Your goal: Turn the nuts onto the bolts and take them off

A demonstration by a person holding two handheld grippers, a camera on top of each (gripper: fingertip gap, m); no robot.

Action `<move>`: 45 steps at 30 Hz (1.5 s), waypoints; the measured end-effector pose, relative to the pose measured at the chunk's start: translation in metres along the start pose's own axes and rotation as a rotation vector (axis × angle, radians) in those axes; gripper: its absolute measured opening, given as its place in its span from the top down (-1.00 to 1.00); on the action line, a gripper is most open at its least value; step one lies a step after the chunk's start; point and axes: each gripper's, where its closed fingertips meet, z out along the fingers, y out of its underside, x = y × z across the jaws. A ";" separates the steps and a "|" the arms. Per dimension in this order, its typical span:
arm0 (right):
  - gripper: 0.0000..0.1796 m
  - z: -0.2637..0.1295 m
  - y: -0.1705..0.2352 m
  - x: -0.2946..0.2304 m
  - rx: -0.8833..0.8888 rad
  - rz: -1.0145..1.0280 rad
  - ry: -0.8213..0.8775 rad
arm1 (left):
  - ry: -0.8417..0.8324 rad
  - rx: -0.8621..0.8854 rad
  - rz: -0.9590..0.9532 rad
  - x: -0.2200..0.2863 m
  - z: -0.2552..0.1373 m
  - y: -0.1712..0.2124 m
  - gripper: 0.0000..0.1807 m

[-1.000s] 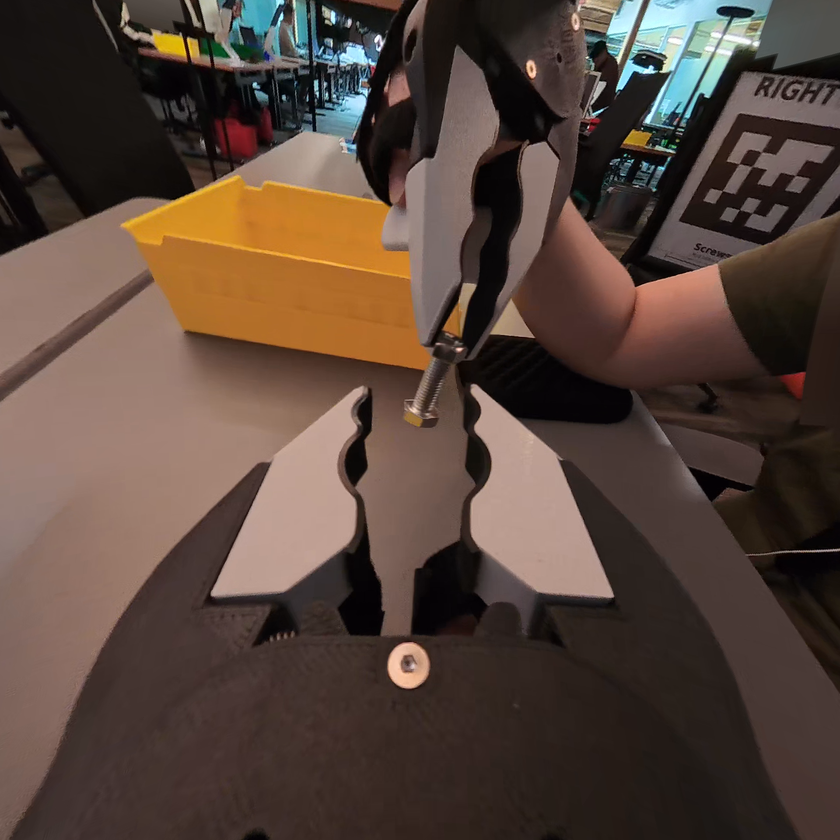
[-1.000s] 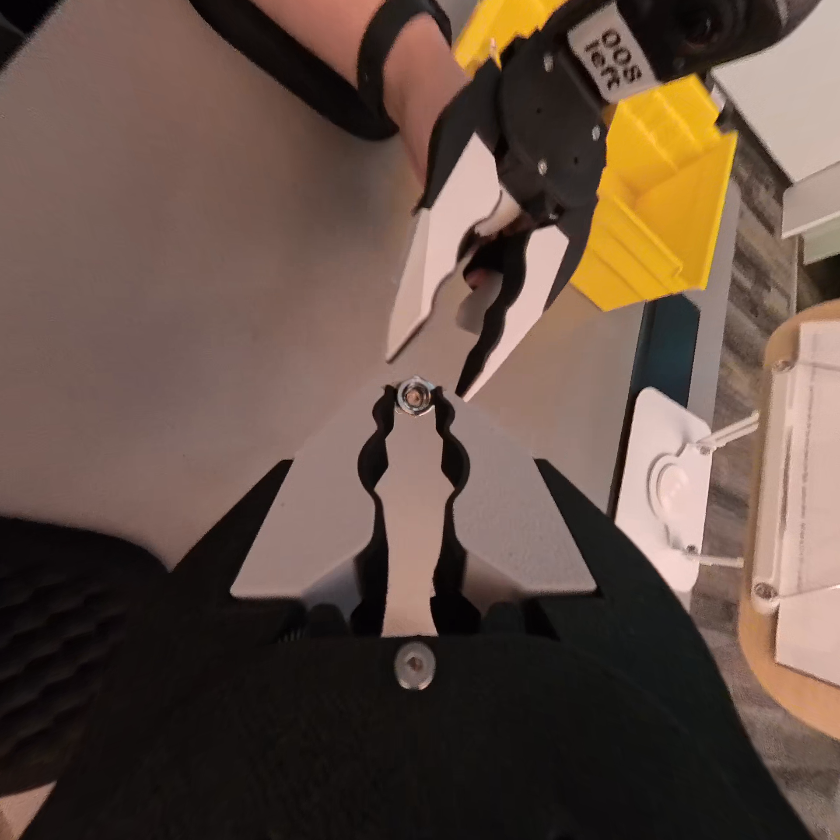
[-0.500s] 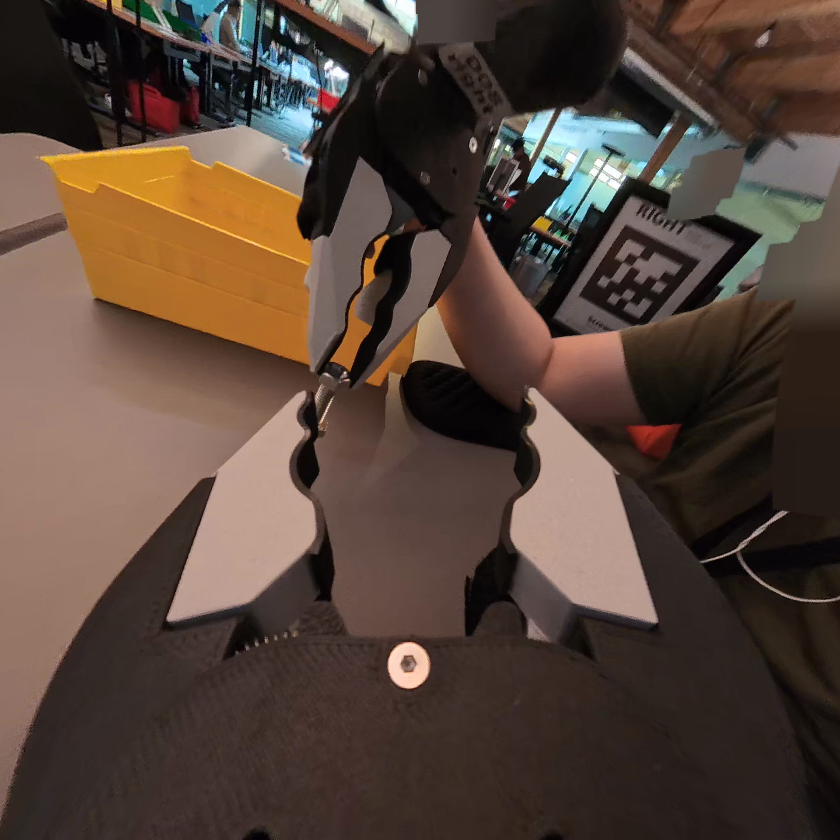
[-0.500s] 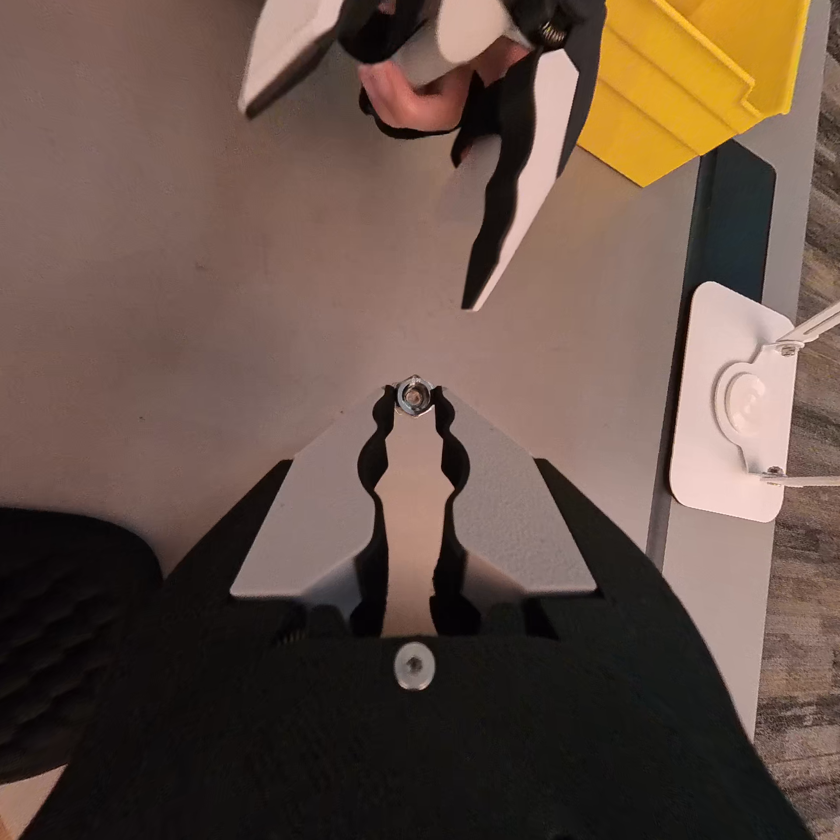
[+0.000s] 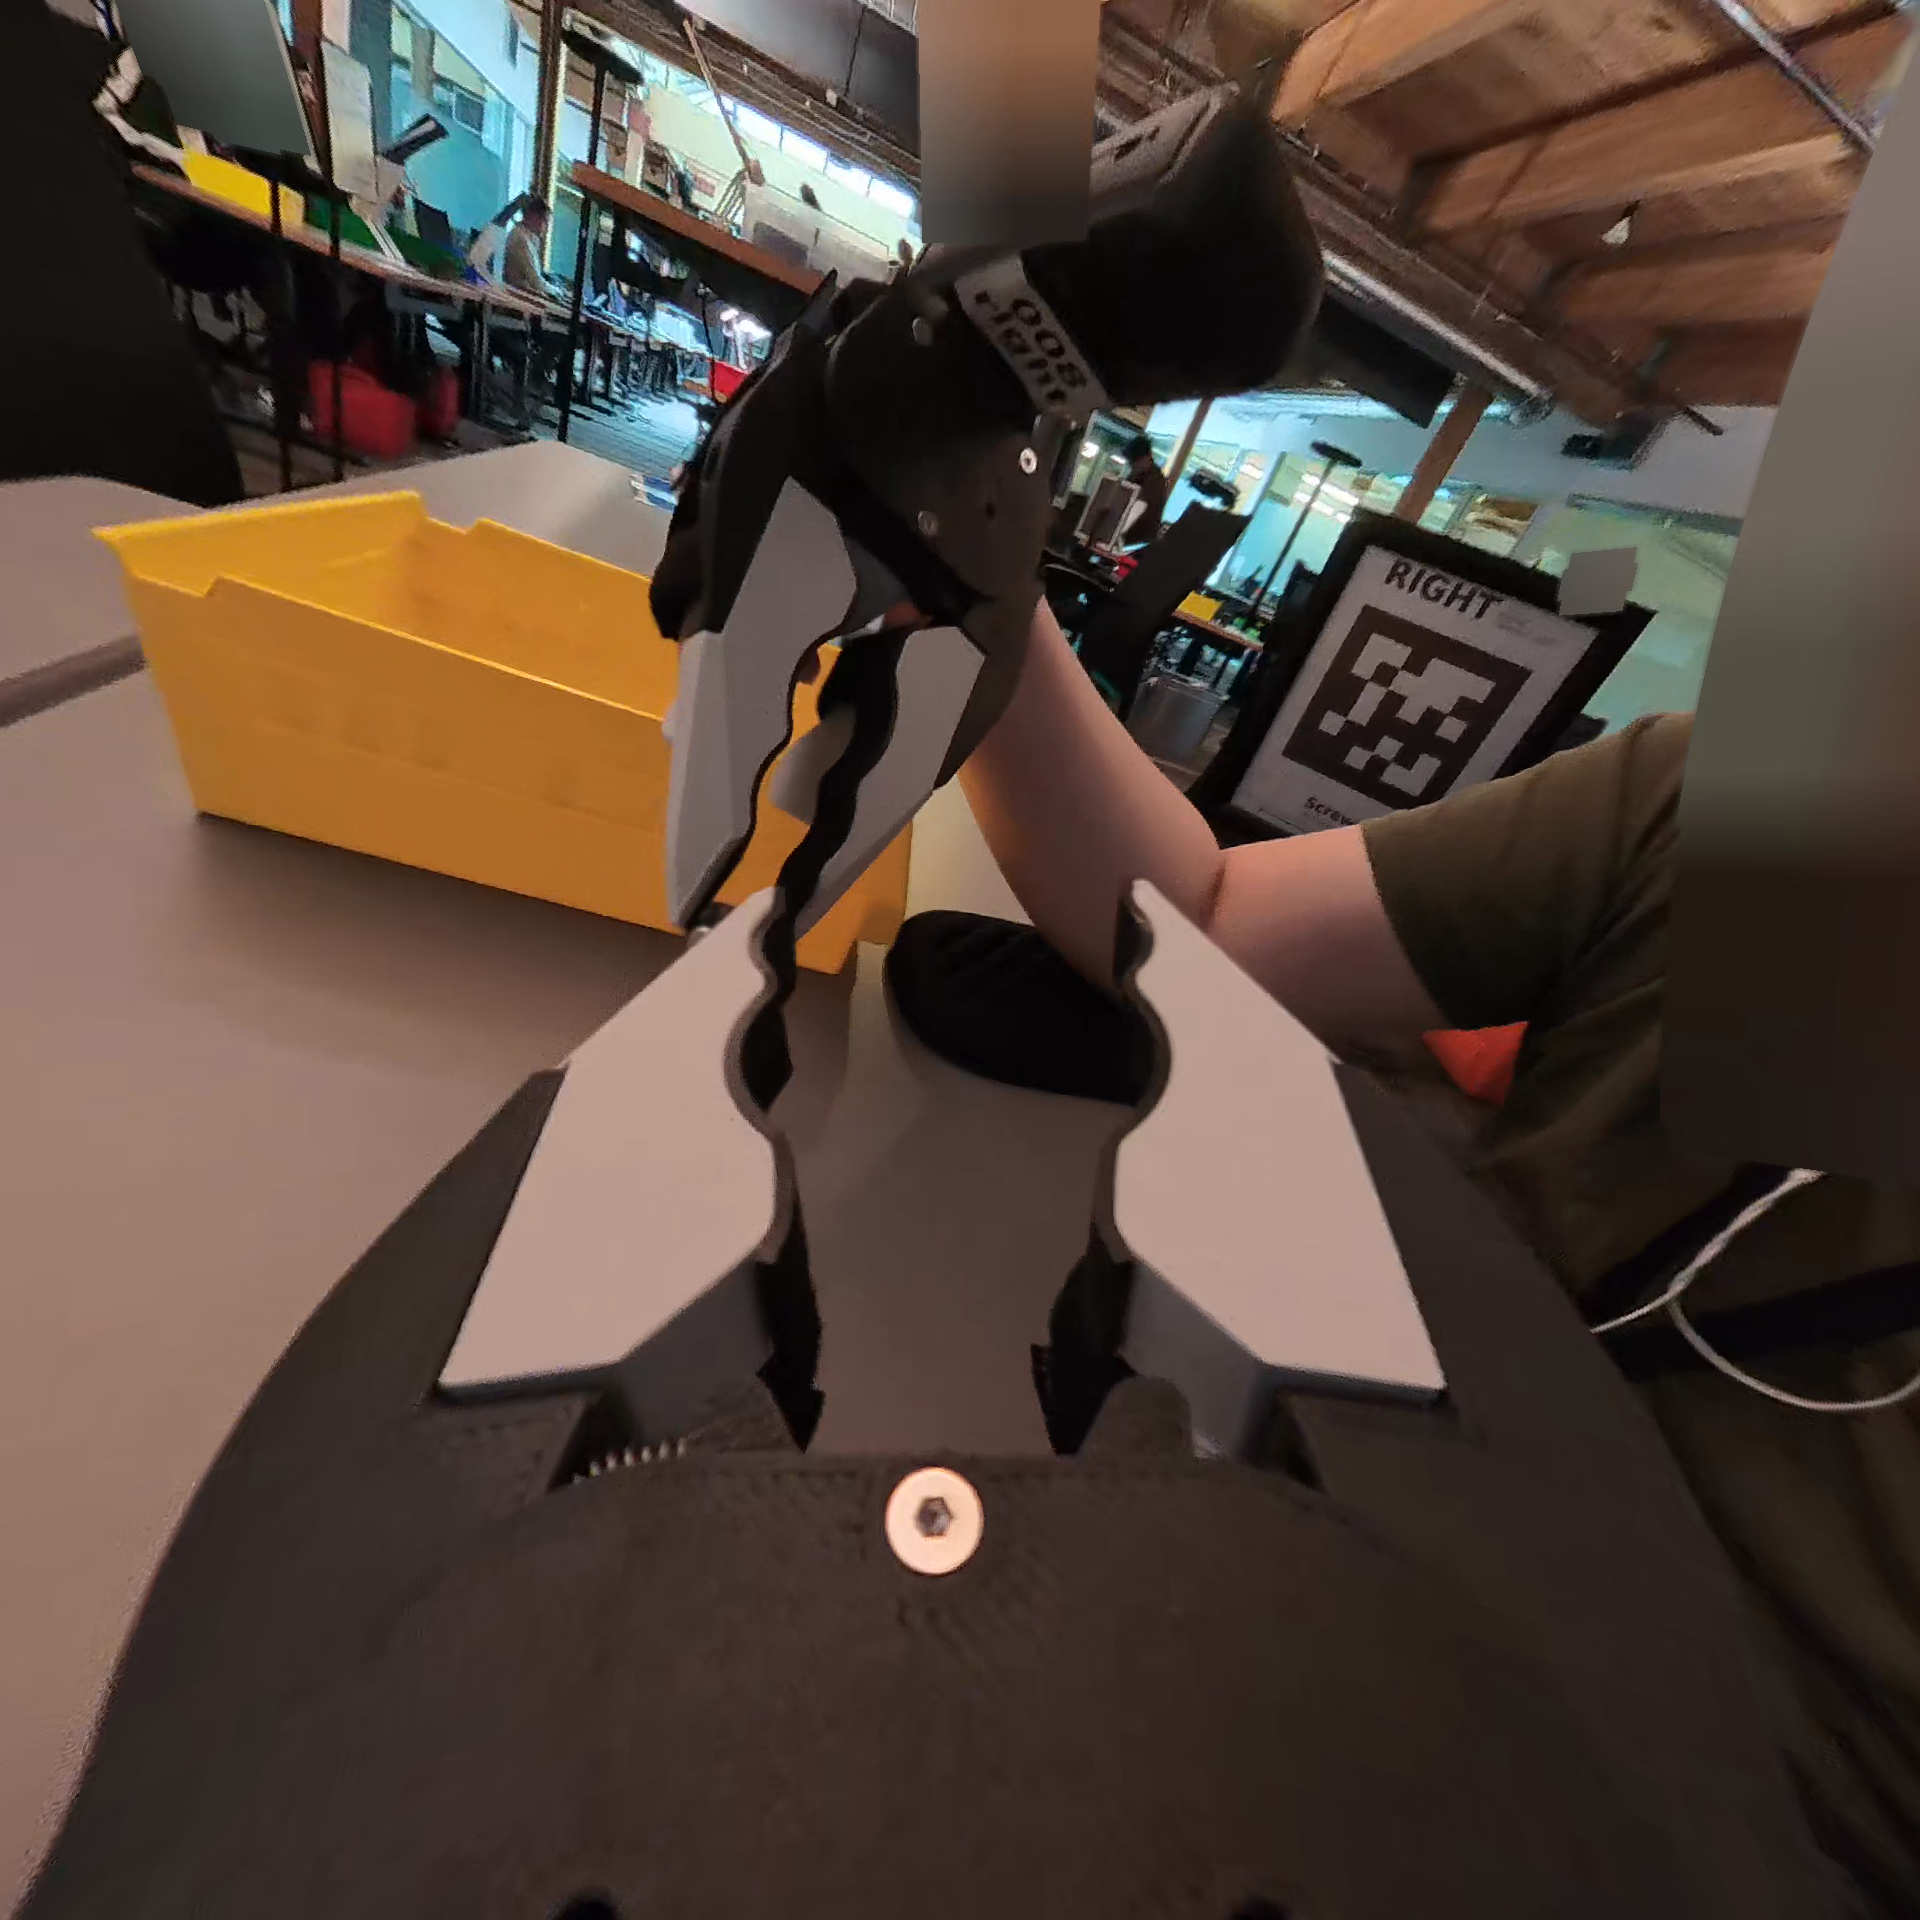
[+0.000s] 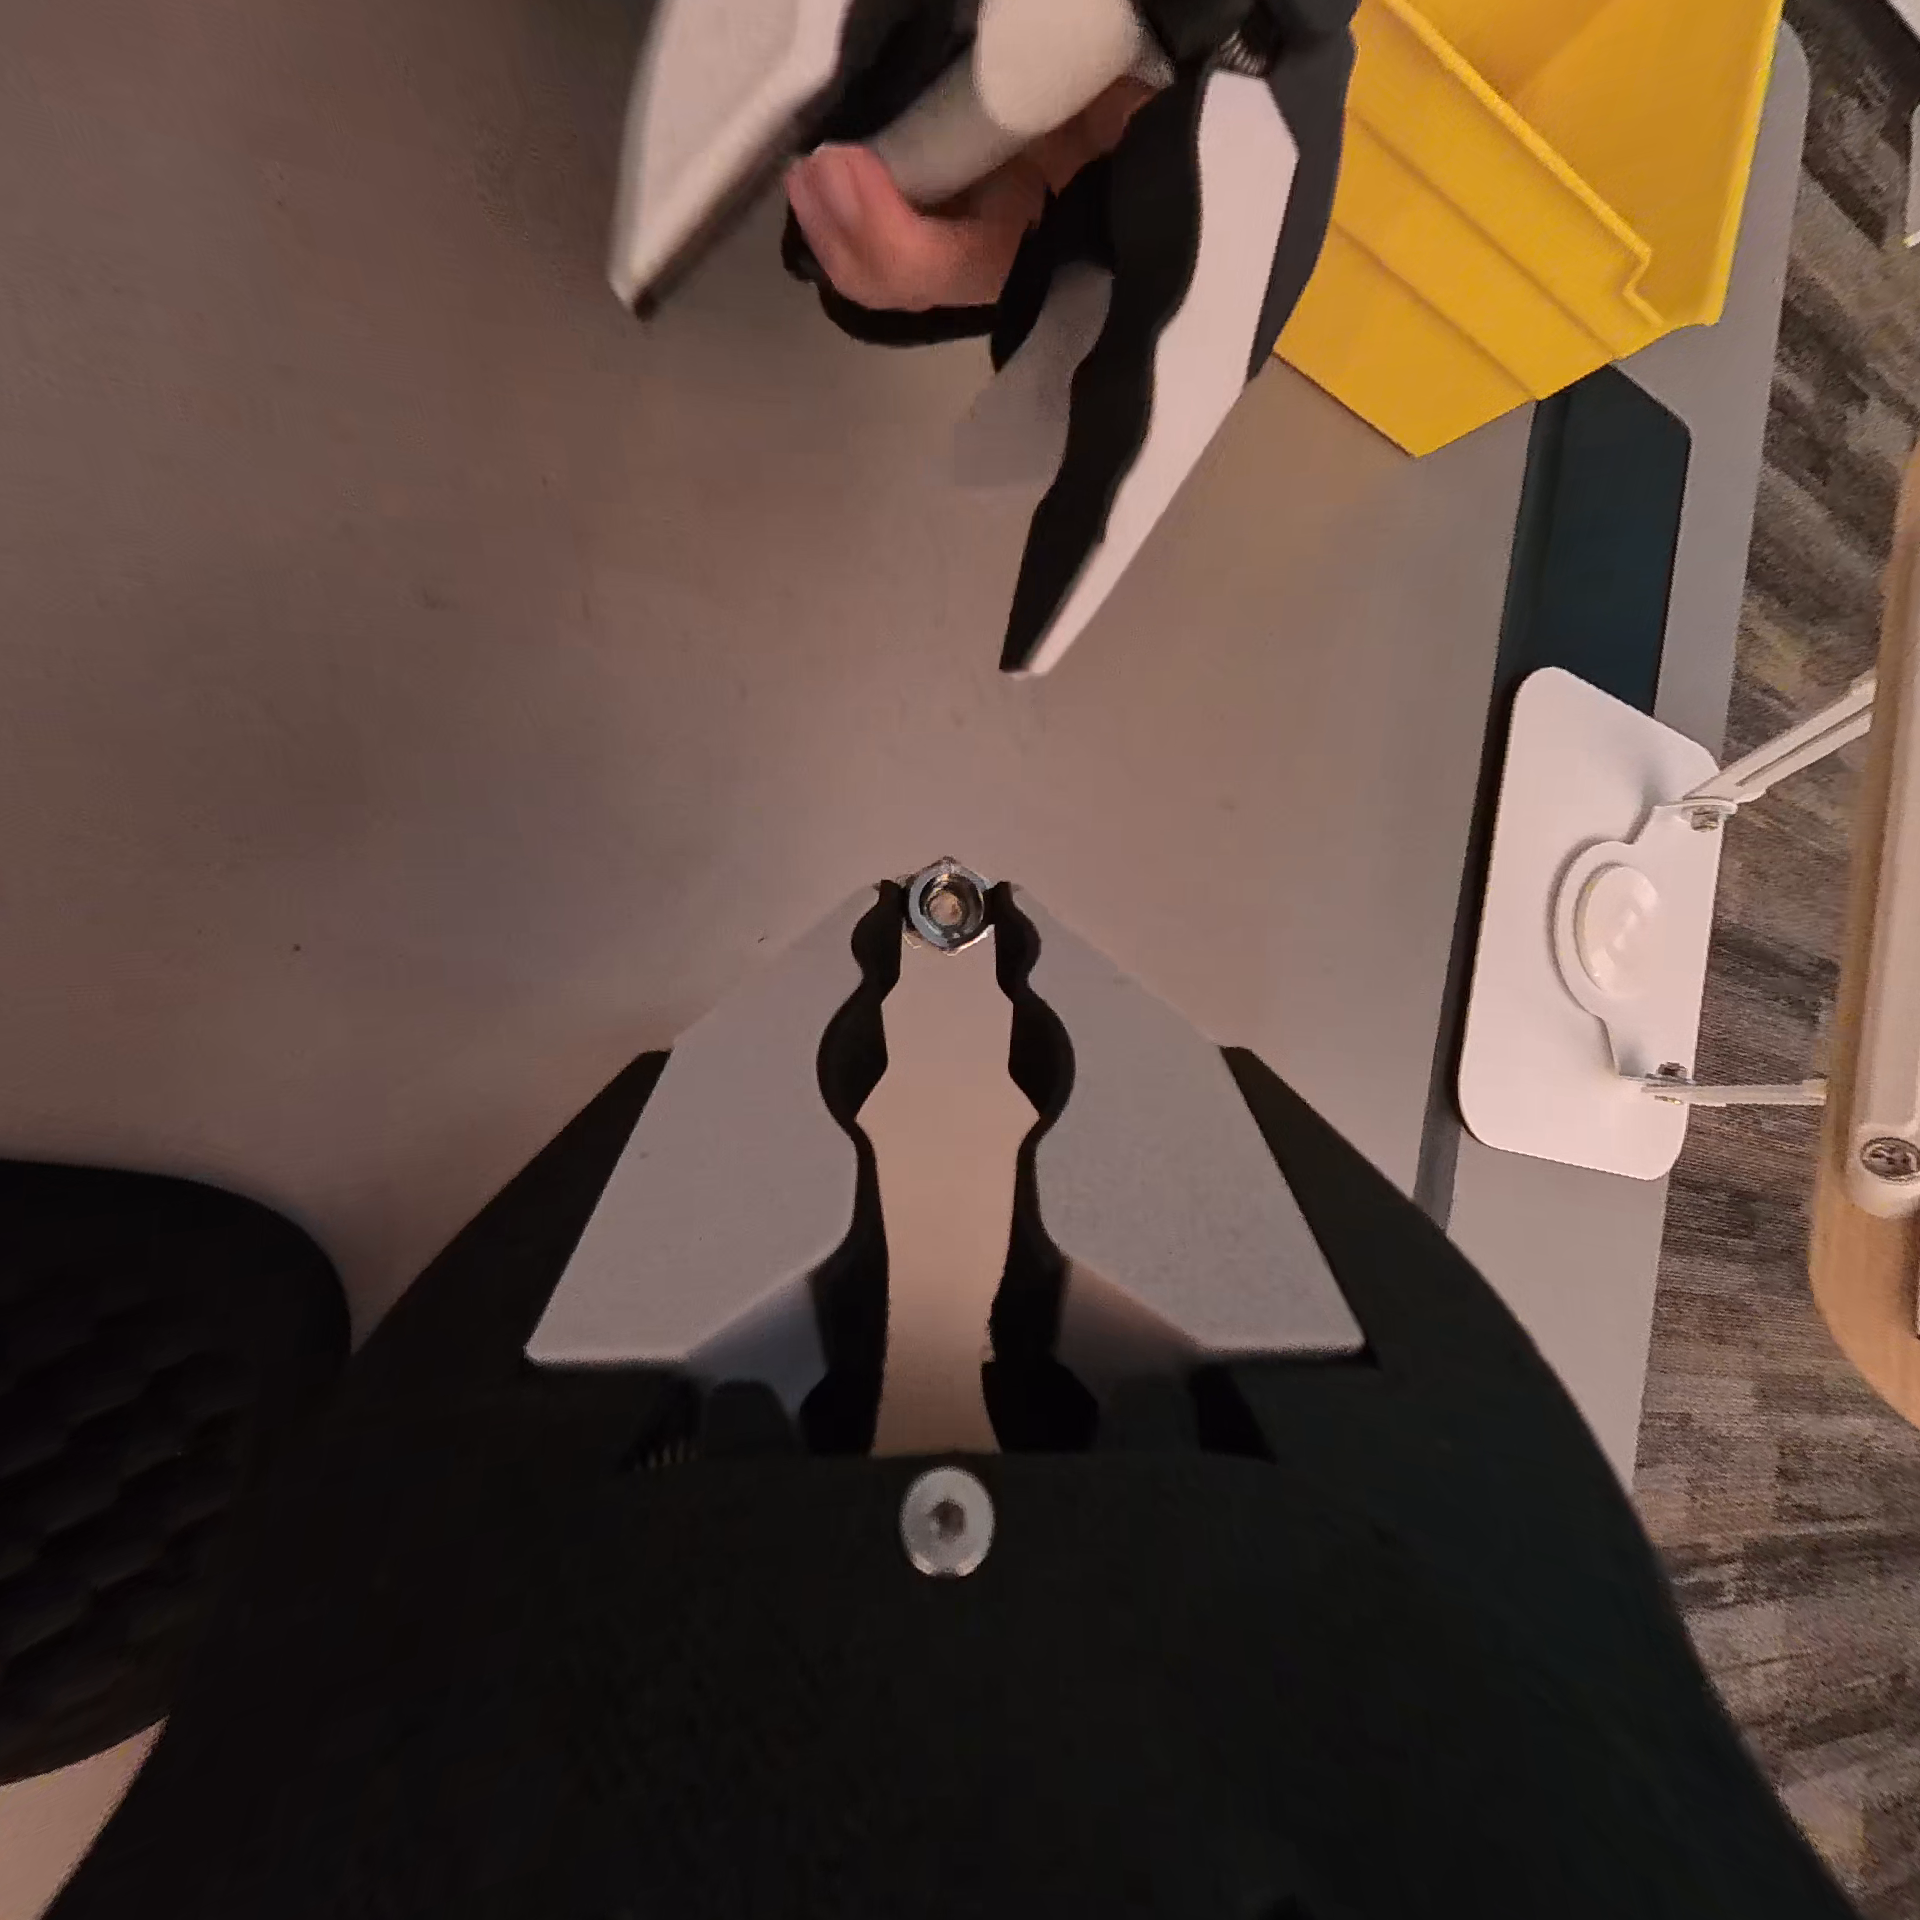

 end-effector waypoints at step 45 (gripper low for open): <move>0.81 0.002 -0.054 0.008 0.195 0.073 -0.013 | -0.472 -0.292 0.531 -0.043 -0.012 0.030 0.92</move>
